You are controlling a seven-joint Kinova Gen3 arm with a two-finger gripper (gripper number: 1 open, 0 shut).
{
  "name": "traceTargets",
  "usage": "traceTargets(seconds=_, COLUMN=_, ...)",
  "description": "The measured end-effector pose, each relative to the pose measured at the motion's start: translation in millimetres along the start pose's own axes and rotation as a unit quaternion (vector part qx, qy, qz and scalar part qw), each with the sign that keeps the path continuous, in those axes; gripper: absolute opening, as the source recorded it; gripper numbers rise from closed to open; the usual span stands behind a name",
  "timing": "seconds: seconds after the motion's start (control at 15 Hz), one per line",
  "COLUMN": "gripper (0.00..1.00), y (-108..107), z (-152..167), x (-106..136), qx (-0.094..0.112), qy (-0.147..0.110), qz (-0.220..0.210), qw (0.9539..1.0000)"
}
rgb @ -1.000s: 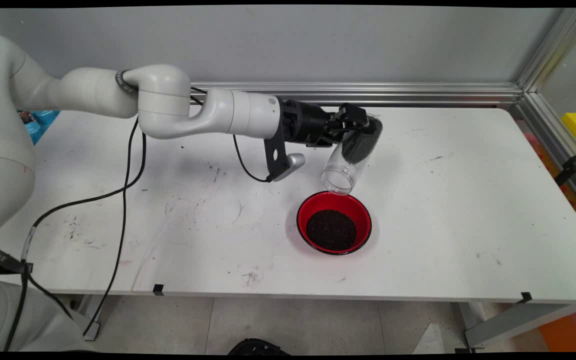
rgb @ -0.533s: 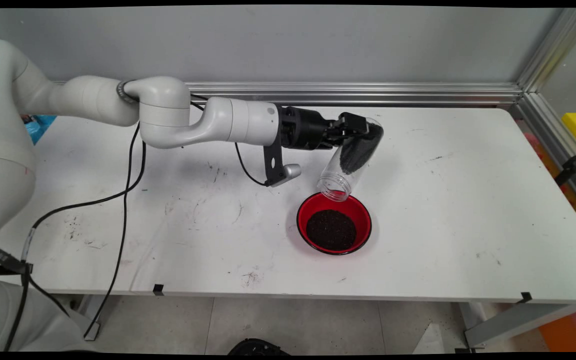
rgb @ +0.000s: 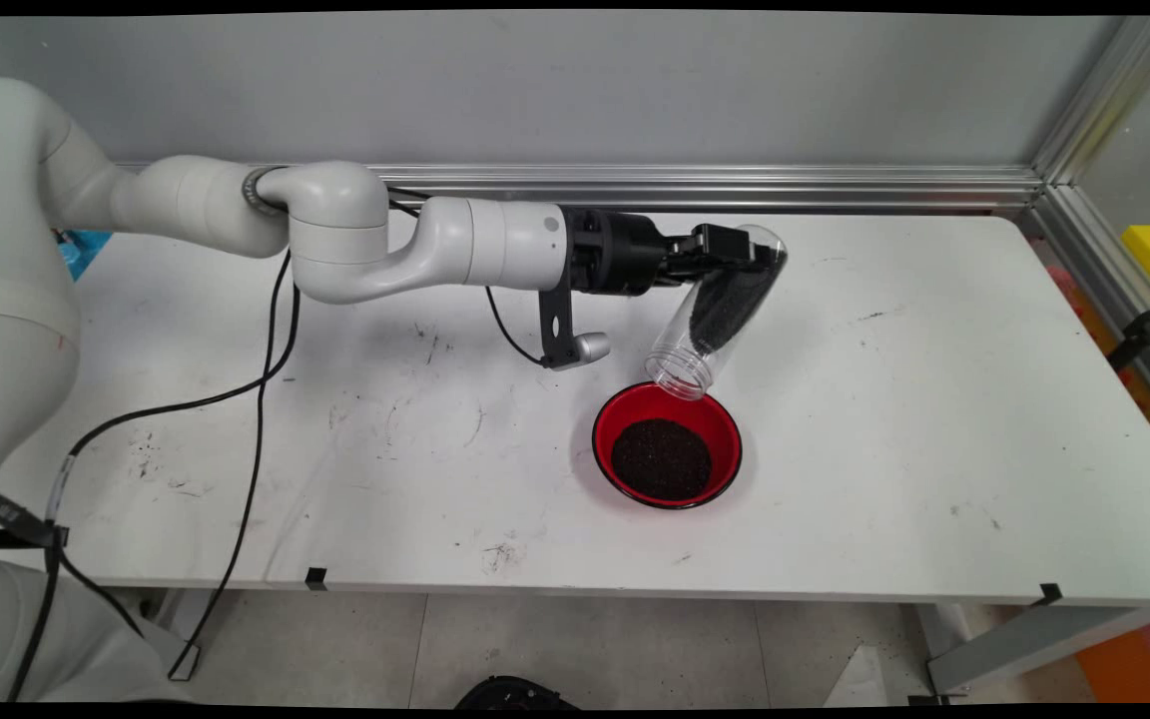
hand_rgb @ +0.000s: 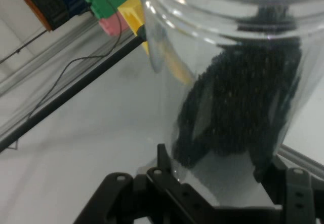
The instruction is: Pour the black seasoning powder in the red bowl
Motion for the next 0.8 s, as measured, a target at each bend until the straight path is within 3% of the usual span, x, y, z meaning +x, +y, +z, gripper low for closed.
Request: traceTargets(seconds=0.8, gripper=0.0, y=2.5, z=10.5, x=7.7, qx=0.025, qy=-0.017, qz=0.066, qw=0.9974)
